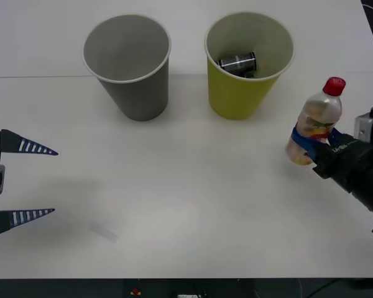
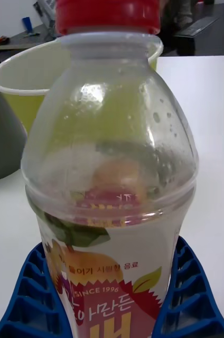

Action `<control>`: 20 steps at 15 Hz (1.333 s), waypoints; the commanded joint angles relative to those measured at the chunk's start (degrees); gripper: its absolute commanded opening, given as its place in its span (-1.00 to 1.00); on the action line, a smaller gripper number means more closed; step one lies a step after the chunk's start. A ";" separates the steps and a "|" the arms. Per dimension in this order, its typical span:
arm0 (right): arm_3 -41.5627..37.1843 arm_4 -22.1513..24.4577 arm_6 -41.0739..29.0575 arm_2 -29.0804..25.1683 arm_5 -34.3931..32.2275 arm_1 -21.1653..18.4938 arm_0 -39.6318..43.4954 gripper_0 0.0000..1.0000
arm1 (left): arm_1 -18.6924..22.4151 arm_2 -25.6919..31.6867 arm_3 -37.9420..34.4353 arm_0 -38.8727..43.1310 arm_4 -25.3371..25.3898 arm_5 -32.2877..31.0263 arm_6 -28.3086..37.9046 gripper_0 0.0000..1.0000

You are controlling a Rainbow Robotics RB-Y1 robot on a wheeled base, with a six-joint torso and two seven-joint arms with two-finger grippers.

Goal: Put the can into the green bin and the plastic bottle into the gray bin

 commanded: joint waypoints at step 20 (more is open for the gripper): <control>-15.98 7.43 -33.92 -29.09 -77.41 9.55 -22.25 -1.00 | 0.00 0.00 0.00 0.00 0.00 0.00 0.00 1.00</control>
